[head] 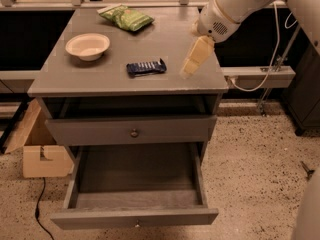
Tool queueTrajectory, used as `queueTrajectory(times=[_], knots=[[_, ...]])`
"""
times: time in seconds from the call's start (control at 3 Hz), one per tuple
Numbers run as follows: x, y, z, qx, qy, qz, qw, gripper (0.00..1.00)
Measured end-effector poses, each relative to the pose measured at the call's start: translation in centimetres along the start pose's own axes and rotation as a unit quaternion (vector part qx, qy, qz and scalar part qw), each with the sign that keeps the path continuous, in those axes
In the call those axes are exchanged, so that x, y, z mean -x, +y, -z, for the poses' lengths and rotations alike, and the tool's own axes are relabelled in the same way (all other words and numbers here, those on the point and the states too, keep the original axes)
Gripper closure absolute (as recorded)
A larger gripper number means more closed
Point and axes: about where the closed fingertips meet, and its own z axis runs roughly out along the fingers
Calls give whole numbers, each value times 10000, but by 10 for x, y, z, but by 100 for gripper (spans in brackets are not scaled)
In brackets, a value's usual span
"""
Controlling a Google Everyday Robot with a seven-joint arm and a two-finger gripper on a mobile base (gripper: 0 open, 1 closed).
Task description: Place rxbar blueberry into middle drawer
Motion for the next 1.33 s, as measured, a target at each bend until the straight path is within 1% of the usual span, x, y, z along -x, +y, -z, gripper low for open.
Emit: queueTrajectory(times=[0.33,0.67,1.0,1.33], knots=[[7,-16,-22,166,-155,128,9997,0],[18,-47,-78,610,-363,322,9970,0],[21,-61,-109,815,-371,287,9956,0],[23,-71,-137,835,-8,217,9963,1]])
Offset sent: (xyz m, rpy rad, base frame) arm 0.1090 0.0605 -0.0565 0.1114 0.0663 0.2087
